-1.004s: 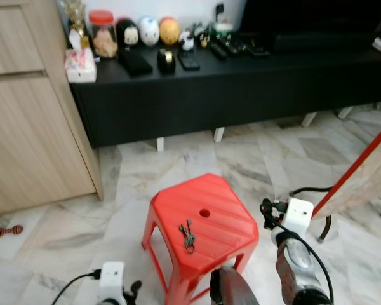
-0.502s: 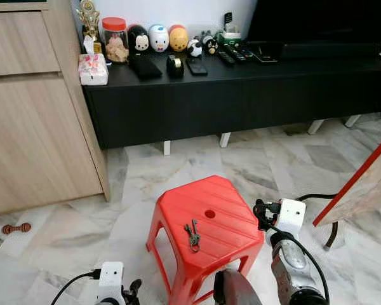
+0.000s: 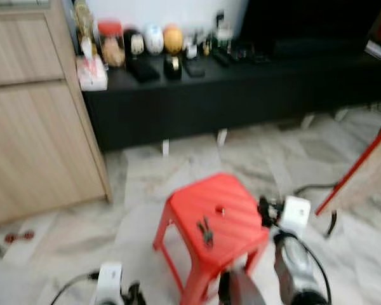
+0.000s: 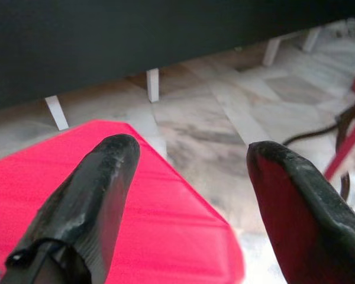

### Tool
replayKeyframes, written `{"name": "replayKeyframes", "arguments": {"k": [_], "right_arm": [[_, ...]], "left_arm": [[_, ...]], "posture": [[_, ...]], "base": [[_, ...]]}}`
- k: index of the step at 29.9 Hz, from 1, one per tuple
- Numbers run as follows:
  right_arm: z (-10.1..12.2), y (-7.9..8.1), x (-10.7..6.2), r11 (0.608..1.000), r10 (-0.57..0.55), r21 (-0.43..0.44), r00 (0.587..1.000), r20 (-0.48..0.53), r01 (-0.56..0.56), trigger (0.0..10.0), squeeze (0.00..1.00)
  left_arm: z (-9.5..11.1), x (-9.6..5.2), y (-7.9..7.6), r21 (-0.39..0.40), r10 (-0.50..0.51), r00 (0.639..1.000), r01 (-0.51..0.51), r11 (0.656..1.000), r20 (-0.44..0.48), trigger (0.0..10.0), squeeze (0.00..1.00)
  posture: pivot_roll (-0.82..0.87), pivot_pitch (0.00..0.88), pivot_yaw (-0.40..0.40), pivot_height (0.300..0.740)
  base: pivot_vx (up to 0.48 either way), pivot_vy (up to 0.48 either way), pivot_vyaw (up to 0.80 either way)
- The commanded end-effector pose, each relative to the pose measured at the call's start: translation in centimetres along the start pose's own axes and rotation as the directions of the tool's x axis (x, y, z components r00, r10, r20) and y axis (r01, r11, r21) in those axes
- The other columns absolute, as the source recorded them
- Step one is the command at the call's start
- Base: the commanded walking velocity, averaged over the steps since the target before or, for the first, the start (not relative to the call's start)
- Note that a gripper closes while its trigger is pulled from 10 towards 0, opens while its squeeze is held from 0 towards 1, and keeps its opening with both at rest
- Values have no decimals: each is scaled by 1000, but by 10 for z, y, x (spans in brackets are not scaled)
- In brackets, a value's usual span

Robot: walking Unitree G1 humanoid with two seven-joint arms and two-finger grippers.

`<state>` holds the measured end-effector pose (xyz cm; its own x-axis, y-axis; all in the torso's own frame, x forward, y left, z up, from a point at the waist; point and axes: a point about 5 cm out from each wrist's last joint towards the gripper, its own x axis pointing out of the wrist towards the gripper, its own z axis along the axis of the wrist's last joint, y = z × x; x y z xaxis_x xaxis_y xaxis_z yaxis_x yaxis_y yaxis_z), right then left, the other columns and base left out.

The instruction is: Hang keys on a hook

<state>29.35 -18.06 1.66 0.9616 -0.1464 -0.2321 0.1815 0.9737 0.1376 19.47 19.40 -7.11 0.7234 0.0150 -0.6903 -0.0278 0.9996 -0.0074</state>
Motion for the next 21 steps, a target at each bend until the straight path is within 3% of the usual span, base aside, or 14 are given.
{"name": "replayKeyframes", "arguments": {"k": [1,6,11,15,21], "right_arm": [[0,3,0,1000,6,1,1000,9,-6,10000,0],[-6,5,-1,1000,10,-28,999,-43,-12,10000,0],[-17,9,-1,993,79,-77,984,-161,-92,10000,0],[-30,16,-3,940,212,-188,918,-335,-285,10000,0],[-26,22,1,874,309,-243,868,-390,-420,10000,0]], "left_arm": [[-27,-8,-3,-5,-9,994,9,1000,-108,10000,0],[-27,-8,-3,-4,-12,994,12,1000,-106,10000,0],[-28,-8,-3,1,-16,994,16,1000,-110,10000,0],[-30,-9,-4,7,-21,993,22,1000,-115,10000,0],[-35,-11,-5,9,-25,992,26,1000,-124,10000,0]], "posture": [[71,65,-118,597],[73,63,-117,597],[68,58,-114,597],[72,57,-114,597],[74,62,-119,597]], "base": [[0,0,0],[0,0,0],[0,0,0],[0,0,0],[0,0,0]]}}
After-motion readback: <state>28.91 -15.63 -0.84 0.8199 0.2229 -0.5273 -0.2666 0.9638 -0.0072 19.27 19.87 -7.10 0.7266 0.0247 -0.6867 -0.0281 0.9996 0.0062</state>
